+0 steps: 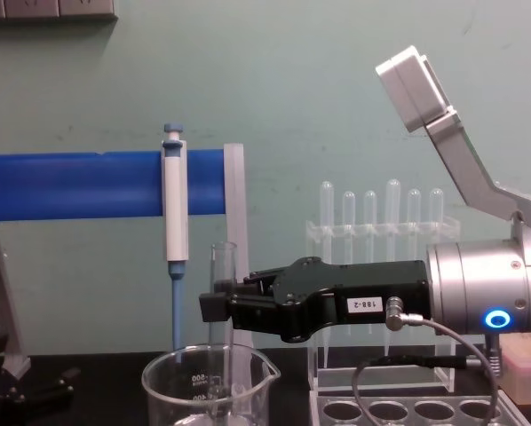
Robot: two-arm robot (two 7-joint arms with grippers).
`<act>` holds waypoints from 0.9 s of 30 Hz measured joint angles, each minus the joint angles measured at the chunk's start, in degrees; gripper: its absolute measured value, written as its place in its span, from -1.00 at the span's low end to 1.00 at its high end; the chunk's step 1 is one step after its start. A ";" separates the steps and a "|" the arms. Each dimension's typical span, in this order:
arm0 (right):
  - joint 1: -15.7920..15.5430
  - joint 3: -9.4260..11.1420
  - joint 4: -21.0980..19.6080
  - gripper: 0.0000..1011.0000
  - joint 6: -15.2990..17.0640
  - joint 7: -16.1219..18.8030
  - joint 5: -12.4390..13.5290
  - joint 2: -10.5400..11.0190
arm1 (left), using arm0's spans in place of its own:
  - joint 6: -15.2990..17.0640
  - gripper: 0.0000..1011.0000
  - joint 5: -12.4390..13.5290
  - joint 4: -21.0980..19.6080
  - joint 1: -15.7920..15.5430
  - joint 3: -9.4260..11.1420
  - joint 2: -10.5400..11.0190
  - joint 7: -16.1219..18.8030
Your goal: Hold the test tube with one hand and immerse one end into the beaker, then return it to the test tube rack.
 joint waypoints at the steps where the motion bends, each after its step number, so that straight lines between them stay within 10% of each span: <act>1: 0.00 0.00 0.00 -0.56 0.00 0.00 0.00 0.00 | 0.00 0.98 0.00 0.00 0.00 0.00 0.00 0.00; 27: 0.00 0.00 0.00 -0.56 0.00 0.00 0.00 0.00 | 0.00 0.98 0.00 0.00 0.00 0.00 0.00 0.00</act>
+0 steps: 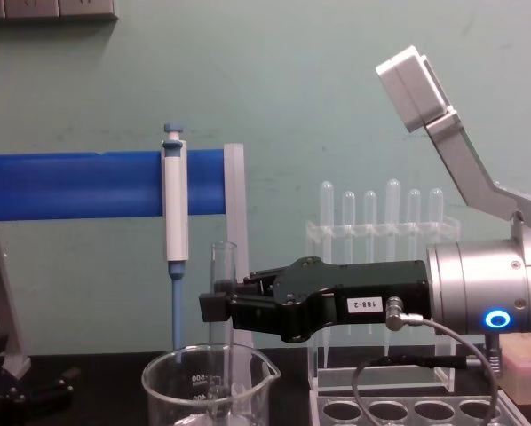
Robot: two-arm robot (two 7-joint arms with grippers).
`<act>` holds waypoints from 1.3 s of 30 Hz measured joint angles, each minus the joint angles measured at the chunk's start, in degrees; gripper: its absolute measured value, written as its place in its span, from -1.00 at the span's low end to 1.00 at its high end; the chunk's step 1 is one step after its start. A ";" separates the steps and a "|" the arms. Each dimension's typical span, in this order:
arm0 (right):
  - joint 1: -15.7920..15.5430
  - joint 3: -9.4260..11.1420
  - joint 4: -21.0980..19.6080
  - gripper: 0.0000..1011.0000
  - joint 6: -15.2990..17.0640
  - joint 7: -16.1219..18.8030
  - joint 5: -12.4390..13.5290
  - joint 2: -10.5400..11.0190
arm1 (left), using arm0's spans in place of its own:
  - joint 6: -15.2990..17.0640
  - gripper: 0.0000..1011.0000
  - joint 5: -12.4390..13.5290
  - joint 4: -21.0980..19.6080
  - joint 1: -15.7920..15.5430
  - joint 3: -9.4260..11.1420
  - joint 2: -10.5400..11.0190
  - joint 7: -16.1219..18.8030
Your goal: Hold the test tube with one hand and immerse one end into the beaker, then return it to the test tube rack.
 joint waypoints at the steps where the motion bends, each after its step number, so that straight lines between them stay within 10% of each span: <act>1: 0.00 0.00 0.00 -0.56 0.00 0.00 0.00 0.00 | 0.00 0.98 0.00 0.00 0.00 0.00 0.00 0.00; 24: 0.97 -0.39 -0.12 -0.56 0.90 0.47 -0.58 -0.11 | 0.00 0.98 0.00 0.00 0.00 0.00 0.00 0.00; 39: 3.11 -0.53 -8.50 -0.56 7.35 0.00 0.01 3.11 | 0.00 0.98 0.00 0.00 0.00 0.00 0.00 0.00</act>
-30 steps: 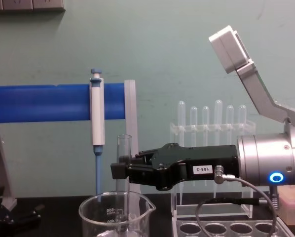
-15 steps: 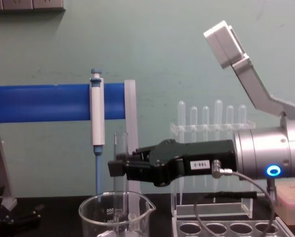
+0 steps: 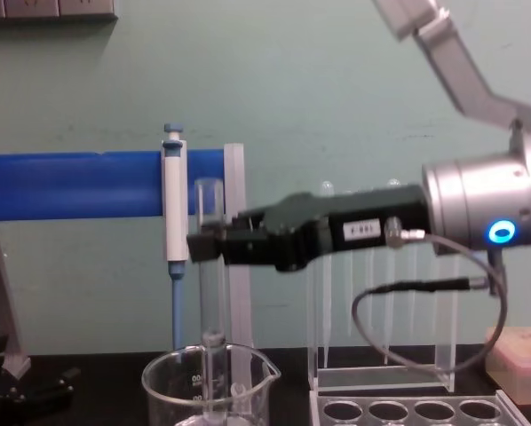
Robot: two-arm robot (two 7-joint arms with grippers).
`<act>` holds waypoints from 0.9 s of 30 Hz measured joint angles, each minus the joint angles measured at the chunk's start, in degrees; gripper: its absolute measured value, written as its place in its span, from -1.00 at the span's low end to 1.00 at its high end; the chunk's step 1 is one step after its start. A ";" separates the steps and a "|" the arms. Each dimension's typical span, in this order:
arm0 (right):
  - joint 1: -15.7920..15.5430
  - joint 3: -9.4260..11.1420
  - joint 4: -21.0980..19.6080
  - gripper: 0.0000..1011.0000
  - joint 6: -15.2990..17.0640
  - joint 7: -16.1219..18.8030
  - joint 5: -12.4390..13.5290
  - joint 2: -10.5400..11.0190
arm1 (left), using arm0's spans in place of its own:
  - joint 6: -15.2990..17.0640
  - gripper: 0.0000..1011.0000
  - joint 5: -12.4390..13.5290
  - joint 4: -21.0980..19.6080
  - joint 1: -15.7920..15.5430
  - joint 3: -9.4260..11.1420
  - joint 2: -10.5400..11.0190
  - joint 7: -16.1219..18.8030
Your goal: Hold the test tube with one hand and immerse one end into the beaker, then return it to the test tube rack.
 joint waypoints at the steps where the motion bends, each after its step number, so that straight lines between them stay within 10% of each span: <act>1: 0.08 0.06 -0.43 -0.56 0.31 -0.07 0.18 0.20 | 0.00 0.98 0.00 0.00 0.00 0.00 0.00 0.00; 27: -0.32 3.03 -13.14 -0.56 4.00 -3.58 5.57 8.58 | 0.00 0.98 0.00 0.00 0.00 0.00 0.00 0.00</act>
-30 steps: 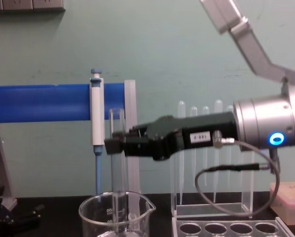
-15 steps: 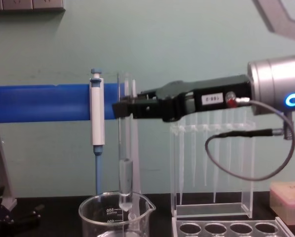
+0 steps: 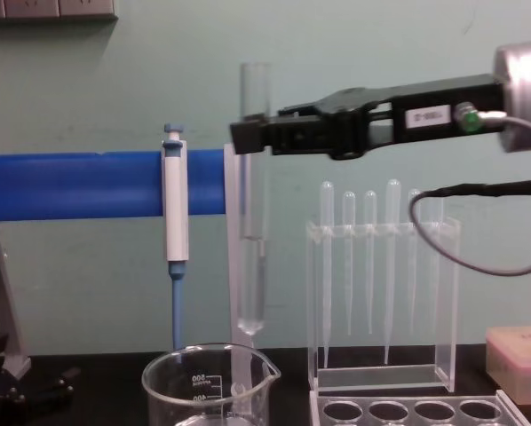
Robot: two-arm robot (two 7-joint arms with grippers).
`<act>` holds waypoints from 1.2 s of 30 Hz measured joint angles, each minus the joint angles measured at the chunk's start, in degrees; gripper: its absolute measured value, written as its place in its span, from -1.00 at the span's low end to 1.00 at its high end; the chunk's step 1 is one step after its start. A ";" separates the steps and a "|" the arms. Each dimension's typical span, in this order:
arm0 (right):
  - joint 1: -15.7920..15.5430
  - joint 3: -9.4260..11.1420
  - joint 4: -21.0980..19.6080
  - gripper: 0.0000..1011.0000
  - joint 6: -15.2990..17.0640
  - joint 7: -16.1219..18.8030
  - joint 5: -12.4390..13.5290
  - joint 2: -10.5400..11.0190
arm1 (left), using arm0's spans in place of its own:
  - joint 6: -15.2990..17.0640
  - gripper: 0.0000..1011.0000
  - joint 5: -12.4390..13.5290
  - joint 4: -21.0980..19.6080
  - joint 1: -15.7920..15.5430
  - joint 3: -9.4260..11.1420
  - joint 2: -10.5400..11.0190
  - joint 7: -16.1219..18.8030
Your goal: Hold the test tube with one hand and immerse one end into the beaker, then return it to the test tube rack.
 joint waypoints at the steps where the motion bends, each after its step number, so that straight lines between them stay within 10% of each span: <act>1: -0.23 0.16 -0.42 -0.56 0.04 -0.19 0.12 0.35 | 0.00 0.98 0.00 0.00 0.00 0.00 0.00 0.00; 18: -10.70 6.01 -11.55 -0.56 -0.10 -5.92 3.99 10.44 | 0.00 0.98 0.00 0.00 0.00 0.00 0.00 0.00; 36: -14.35 8.73 -14.11 -0.56 -1.25 -6.89 4.48 12.57 | 0.00 0.98 0.00 0.00 0.00 0.00 0.00 0.00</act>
